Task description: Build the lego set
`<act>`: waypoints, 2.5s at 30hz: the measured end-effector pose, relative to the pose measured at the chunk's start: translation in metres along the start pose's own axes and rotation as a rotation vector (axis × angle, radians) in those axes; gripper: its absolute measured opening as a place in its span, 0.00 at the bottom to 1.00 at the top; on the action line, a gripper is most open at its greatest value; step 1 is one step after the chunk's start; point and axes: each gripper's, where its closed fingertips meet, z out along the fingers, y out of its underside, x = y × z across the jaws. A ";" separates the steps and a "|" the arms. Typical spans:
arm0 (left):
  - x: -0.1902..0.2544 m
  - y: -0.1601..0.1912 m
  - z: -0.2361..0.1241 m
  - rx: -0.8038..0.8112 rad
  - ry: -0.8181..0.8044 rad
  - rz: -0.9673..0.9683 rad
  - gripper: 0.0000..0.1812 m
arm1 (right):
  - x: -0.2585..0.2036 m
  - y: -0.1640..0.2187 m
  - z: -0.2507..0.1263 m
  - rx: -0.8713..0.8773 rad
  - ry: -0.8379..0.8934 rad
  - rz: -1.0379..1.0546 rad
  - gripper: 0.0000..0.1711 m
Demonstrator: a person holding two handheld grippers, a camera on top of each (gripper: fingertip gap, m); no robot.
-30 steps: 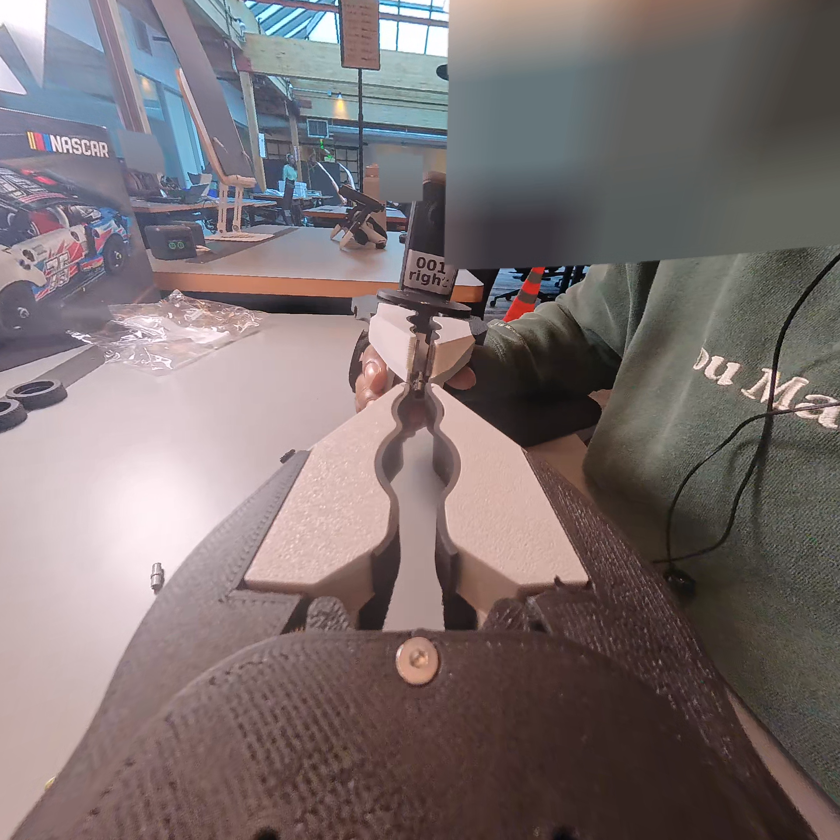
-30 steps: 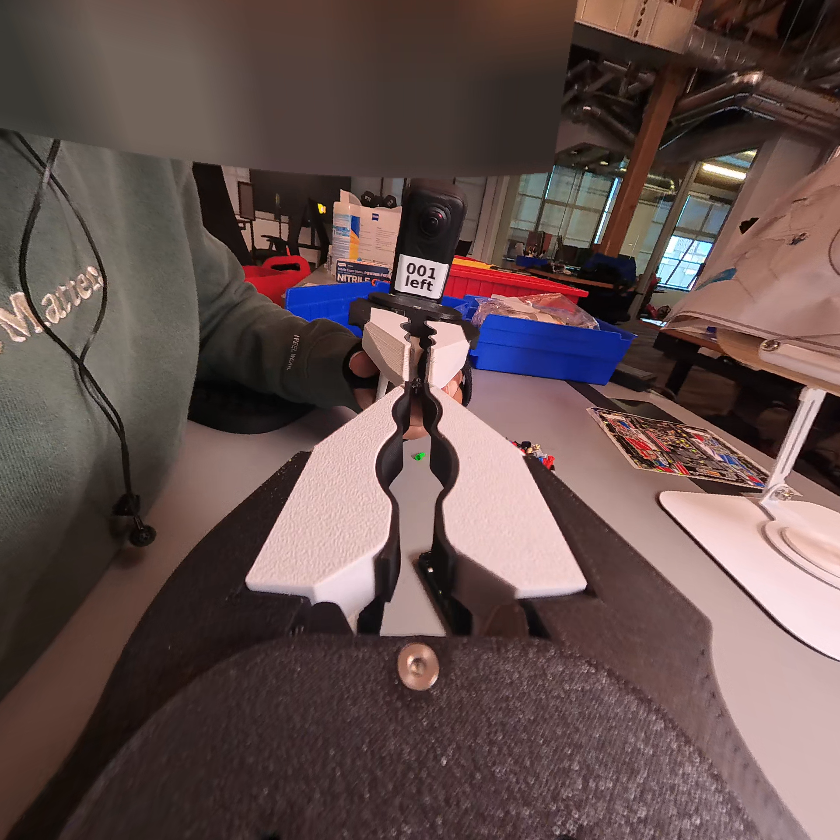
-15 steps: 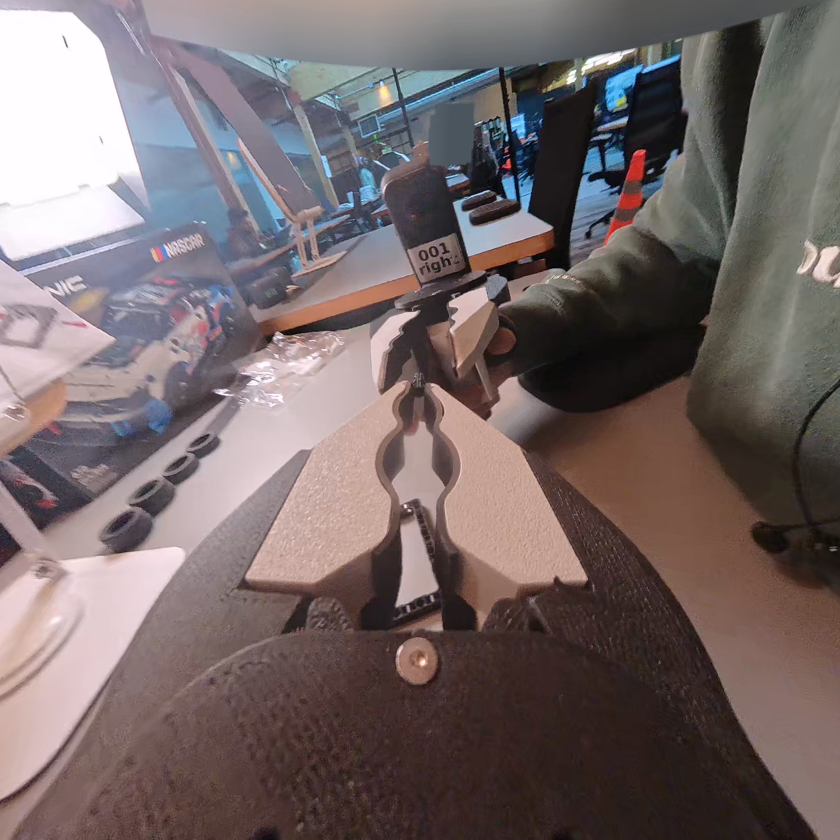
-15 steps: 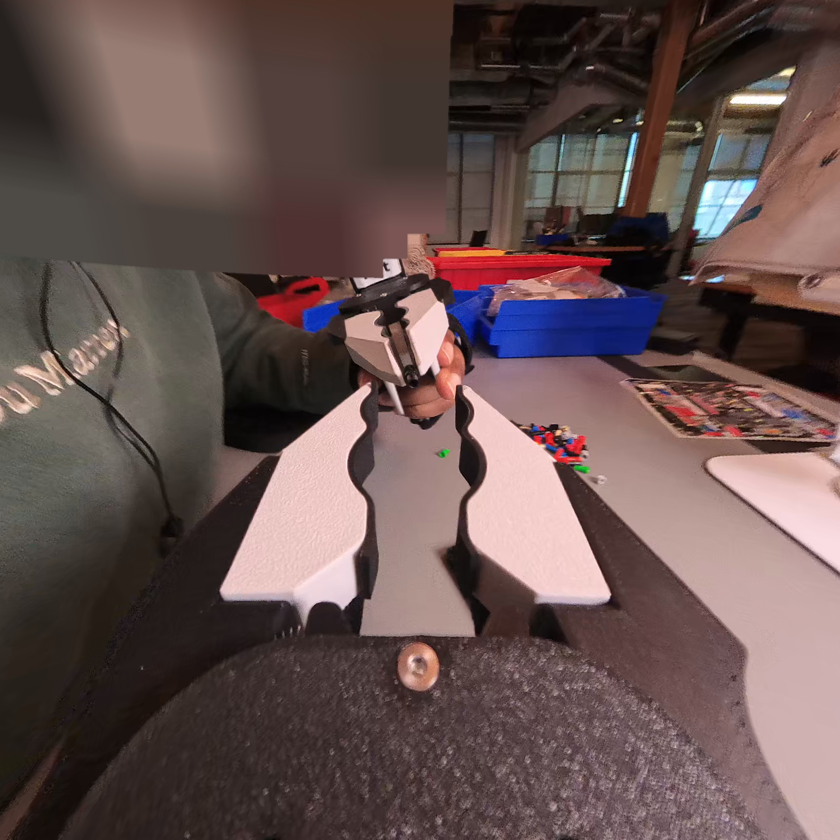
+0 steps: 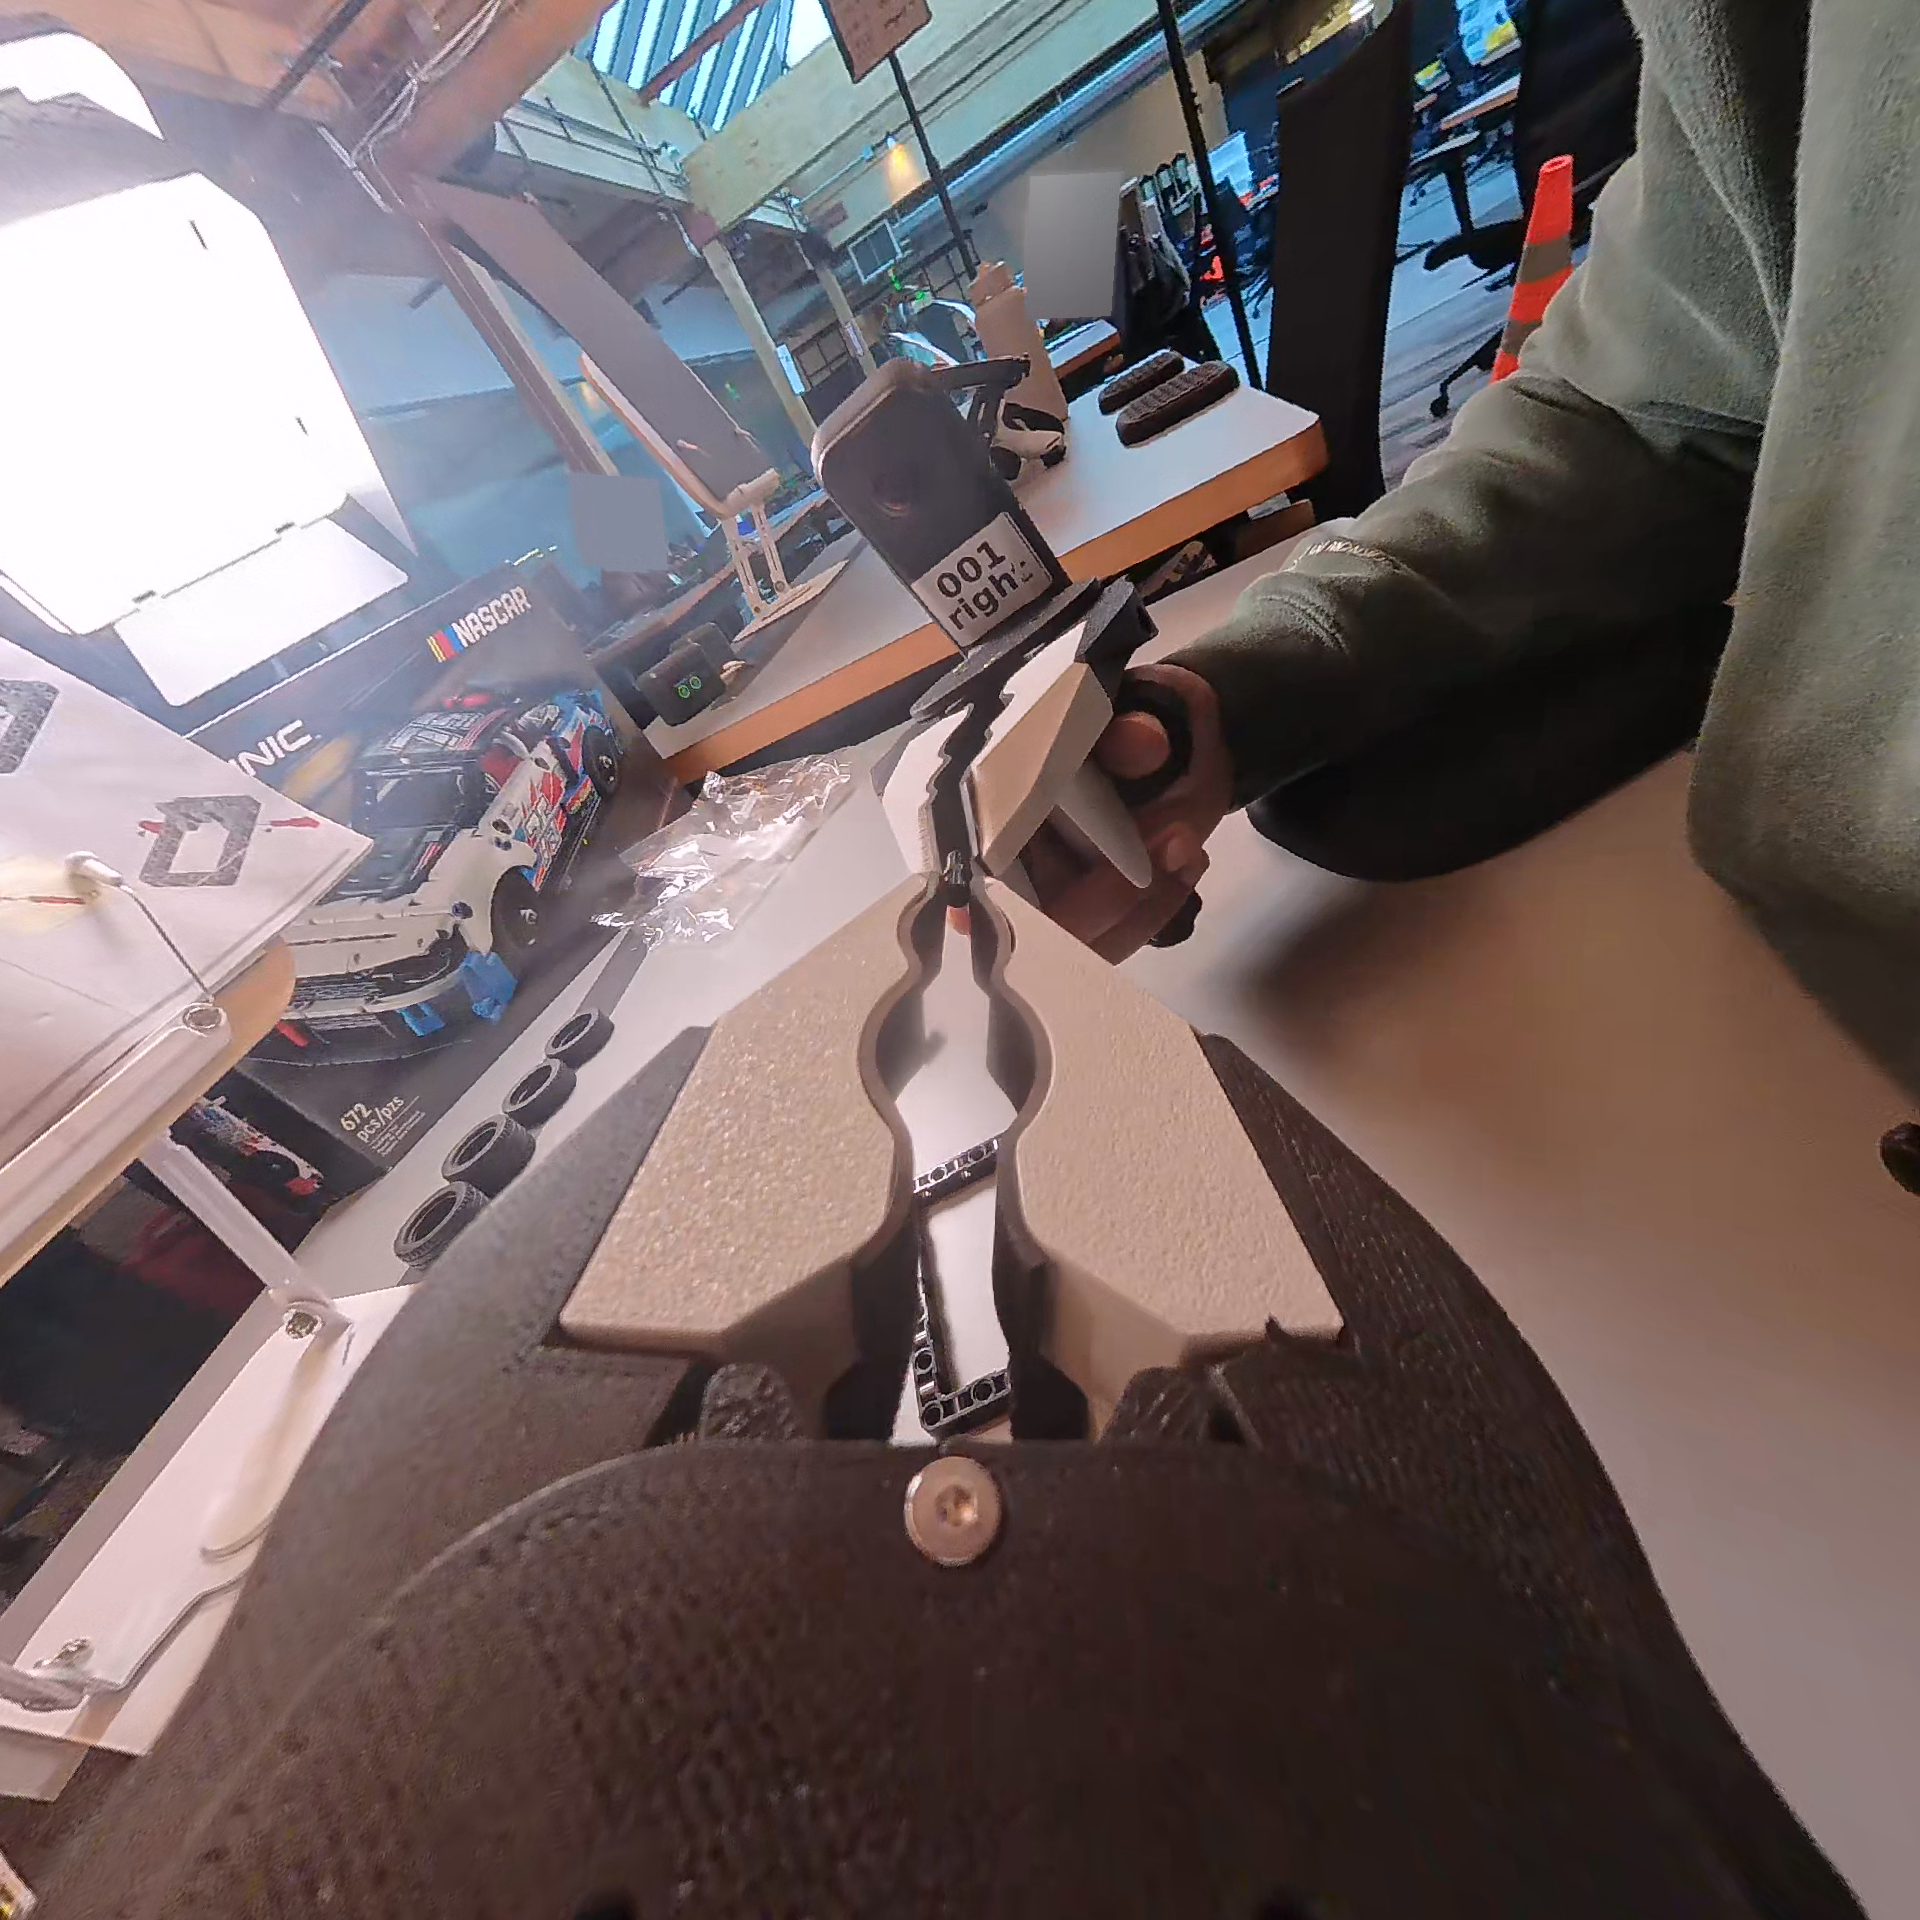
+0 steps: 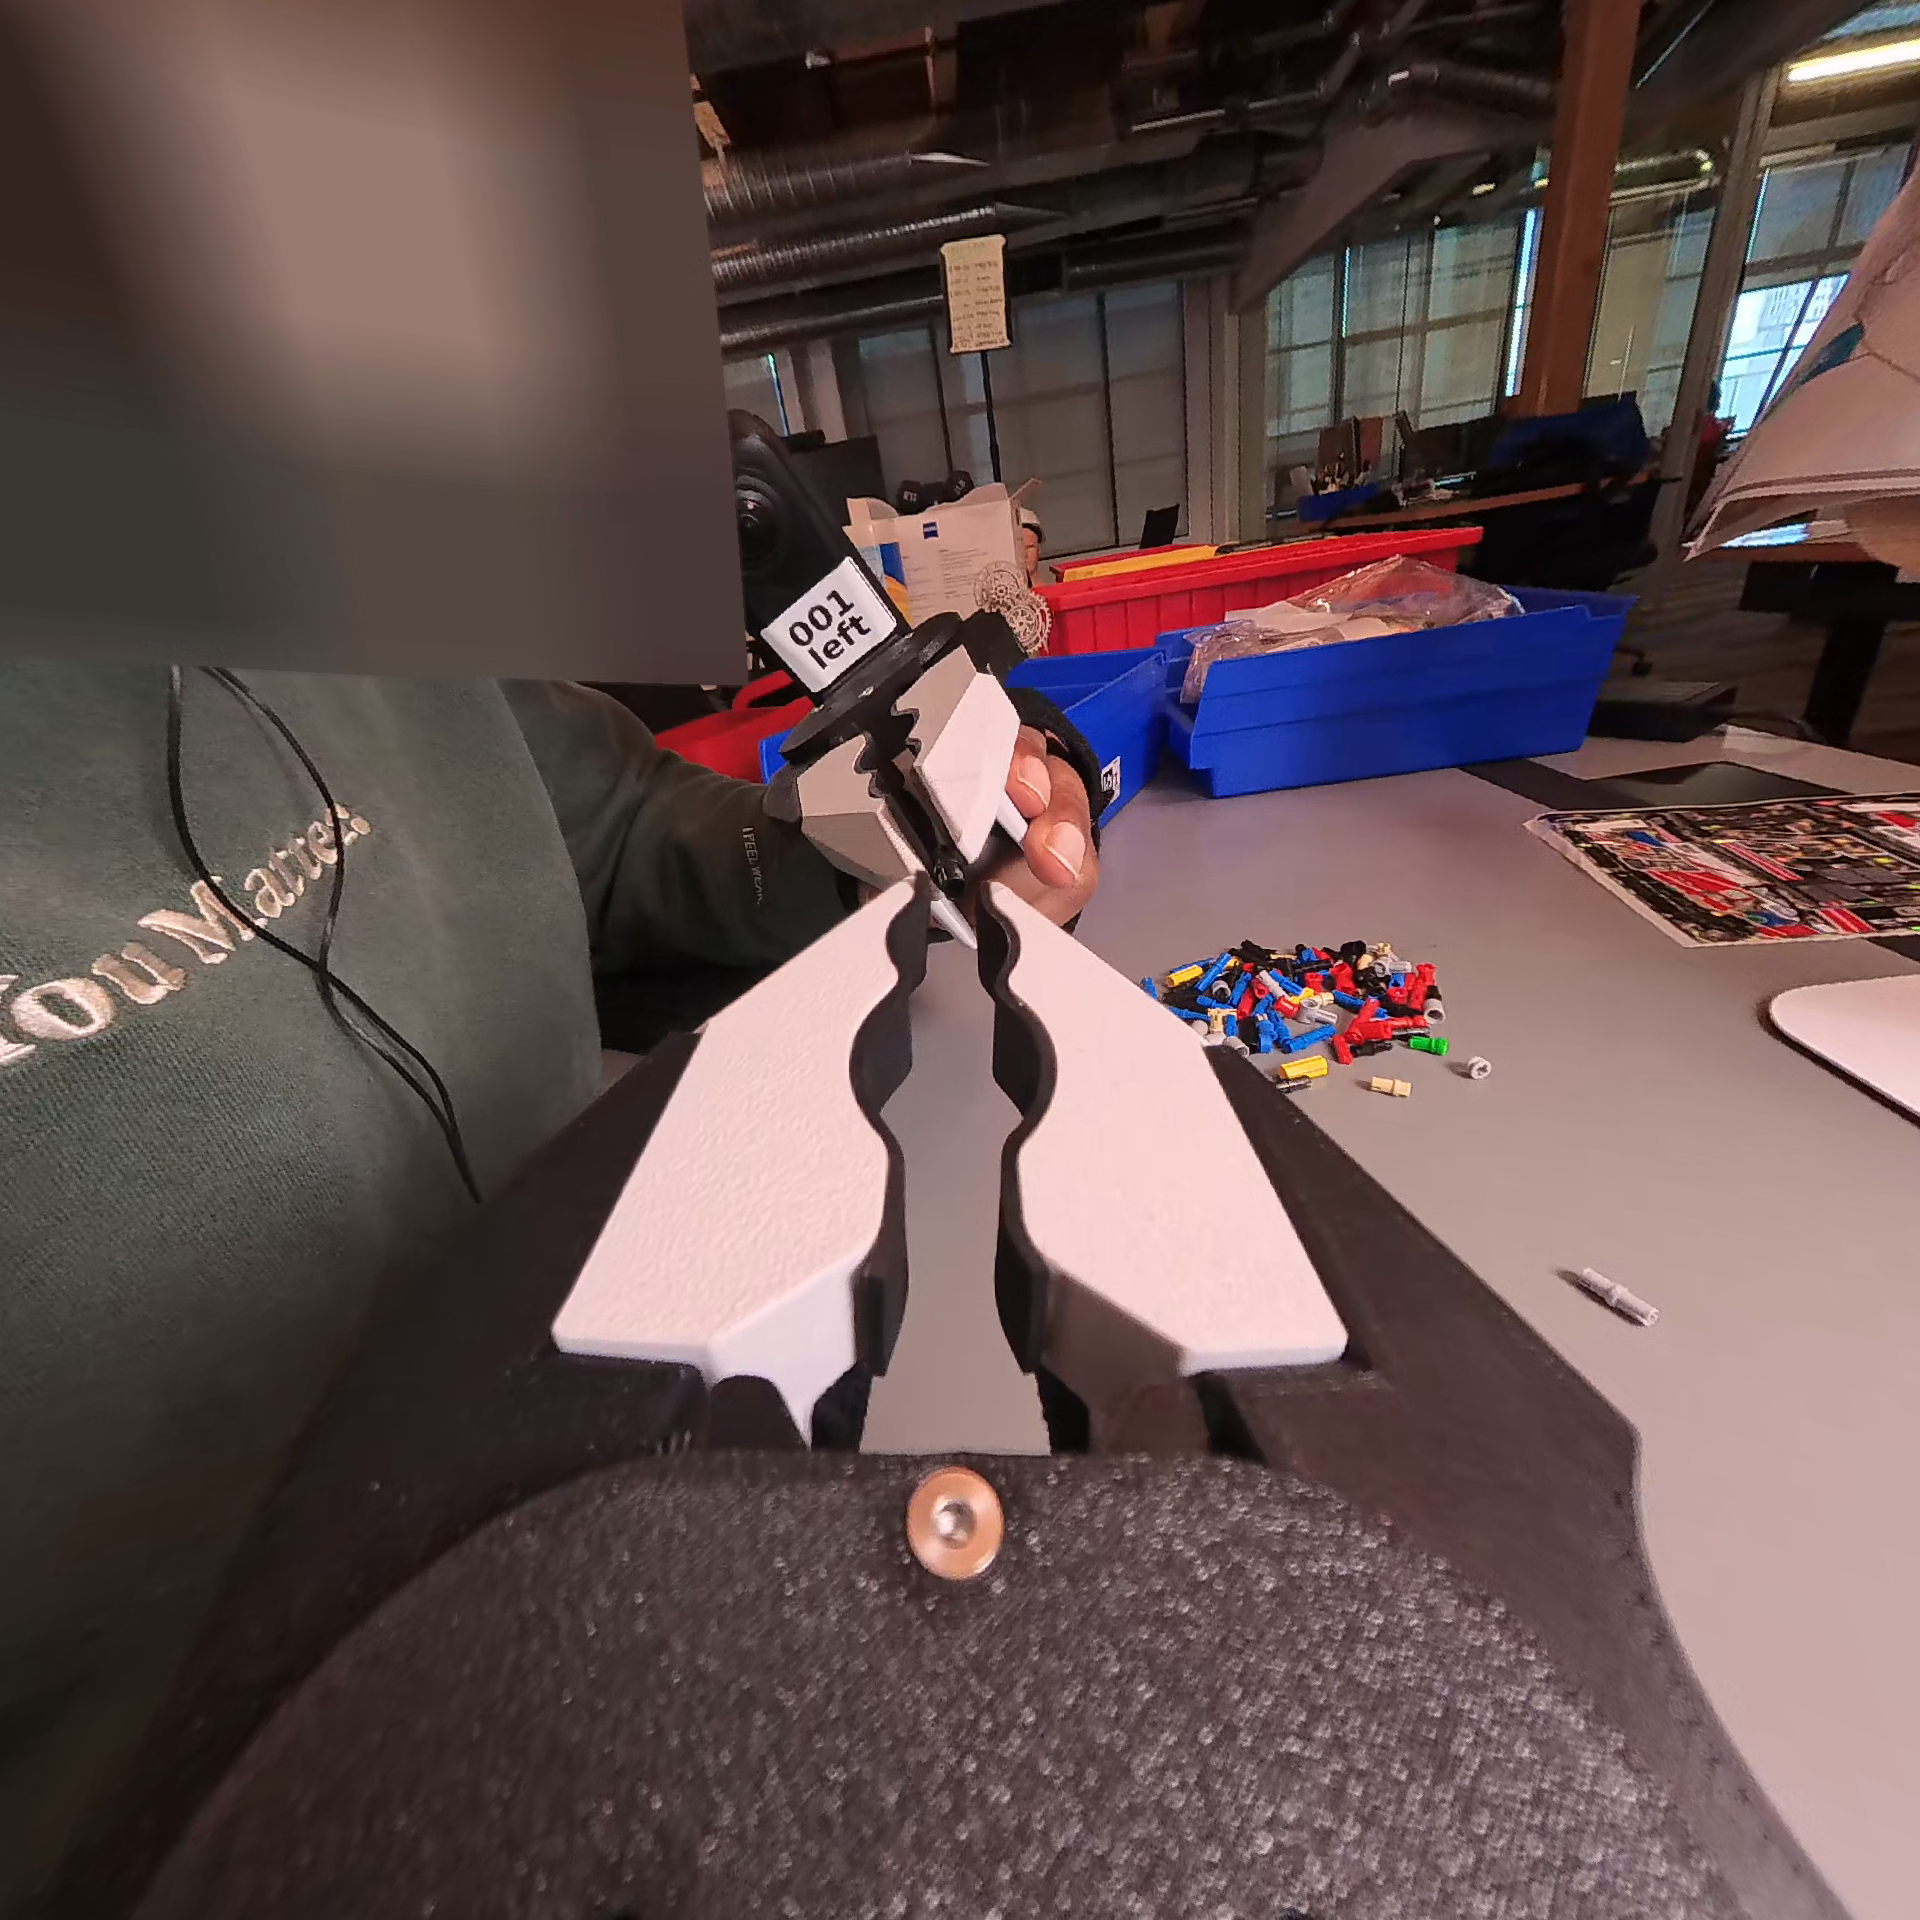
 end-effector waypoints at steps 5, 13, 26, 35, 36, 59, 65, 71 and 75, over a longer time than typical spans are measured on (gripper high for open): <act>0.000 0.001 0.000 -0.001 0.002 -0.010 0.01 | 0.001 0.000 0.000 0.001 0.009 -0.006 0.01; -0.002 0.002 0.002 0.011 0.012 -0.119 0.01 | 0.002 -0.001 -0.001 0.020 0.018 -0.040 0.01; -0.004 0.000 0.000 0.087 0.110 -0.448 0.06 | 0.002 -0.005 -0.003 0.047 0.026 -0.094 0.01; -0.002 -0.001 0.001 0.094 0.140 -0.502 0.03 | 0.001 -0.001 -0.001 0.023 0.033 -0.141 0.01; -0.002 -0.001 0.001 0.093 0.140 -0.501 0.03 | 0.000 0.000 -0.001 0.020 0.033 -0.148 0.01; 0.004 0.002 0.000 0.094 0.229 -0.645 0.04 | -0.004 0.002 0.004 -0.047 0.108 -0.443 0.01; 0.005 -0.004 -0.002 0.138 0.298 -0.745 0.03 | -0.008 0.000 0.006 -0.079 0.141 -0.570 0.01; 0.006 -0.005 -0.002 0.140 0.307 -0.745 0.02 | -0.008 0.000 0.007 -0.099 0.160 -0.634 0.01; 0.005 -0.003 -0.001 0.114 0.264 -0.654 0.01 | -0.005 0.001 0.006 -0.107 0.169 -0.615 0.01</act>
